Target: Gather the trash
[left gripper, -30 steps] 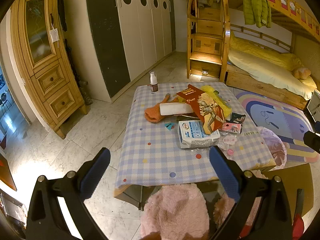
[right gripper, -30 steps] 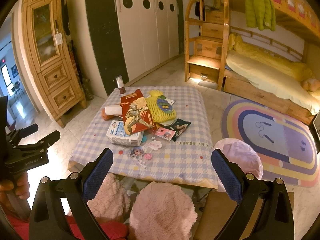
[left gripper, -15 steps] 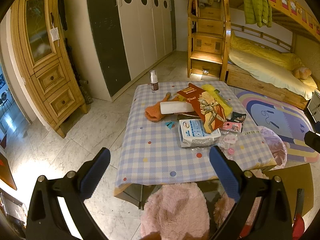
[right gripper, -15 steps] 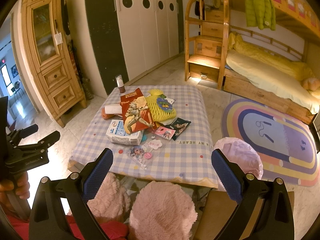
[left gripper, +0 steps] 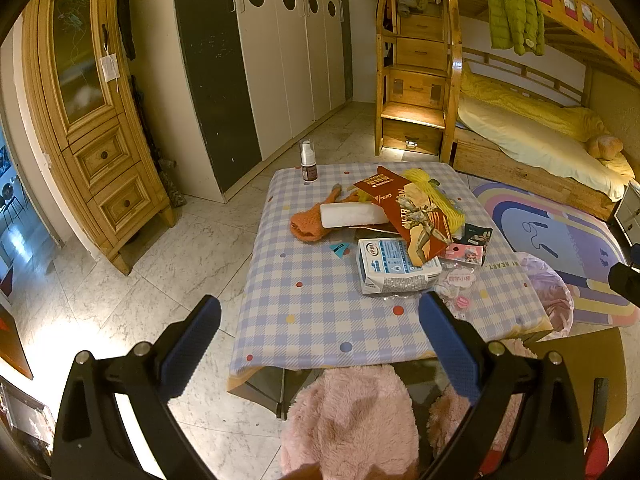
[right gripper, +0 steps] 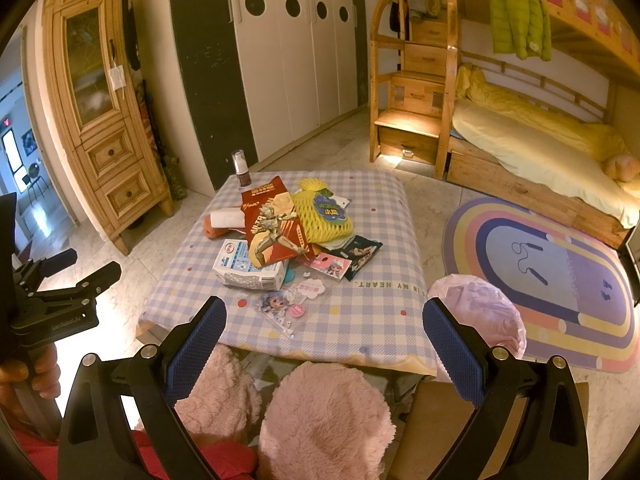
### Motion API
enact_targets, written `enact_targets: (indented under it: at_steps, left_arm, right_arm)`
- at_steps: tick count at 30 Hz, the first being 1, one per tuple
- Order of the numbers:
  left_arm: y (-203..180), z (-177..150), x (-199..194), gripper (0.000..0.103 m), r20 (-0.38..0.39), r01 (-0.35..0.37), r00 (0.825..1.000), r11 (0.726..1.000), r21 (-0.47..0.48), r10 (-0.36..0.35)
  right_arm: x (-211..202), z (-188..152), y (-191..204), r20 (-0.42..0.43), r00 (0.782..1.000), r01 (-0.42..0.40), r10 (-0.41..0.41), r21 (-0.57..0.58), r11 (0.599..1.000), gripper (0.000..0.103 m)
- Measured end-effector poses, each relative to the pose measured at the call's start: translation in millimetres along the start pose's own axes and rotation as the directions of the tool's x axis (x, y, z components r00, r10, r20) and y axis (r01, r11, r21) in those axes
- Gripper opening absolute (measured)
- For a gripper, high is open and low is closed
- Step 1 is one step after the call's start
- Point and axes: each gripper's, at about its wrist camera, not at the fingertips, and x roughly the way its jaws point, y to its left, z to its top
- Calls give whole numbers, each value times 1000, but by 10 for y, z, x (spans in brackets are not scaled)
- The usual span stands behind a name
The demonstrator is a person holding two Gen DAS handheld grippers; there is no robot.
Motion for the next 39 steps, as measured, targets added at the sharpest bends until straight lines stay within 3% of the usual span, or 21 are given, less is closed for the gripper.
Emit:
enact_targets:
  at_steps: [39]
  left_arm:
    - [2, 2, 9, 96, -3, 0, 1000, 1000, 0, 0]
  right_arm:
    - [4, 34, -3, -3, 1000, 1, -1, 0, 1000, 98]
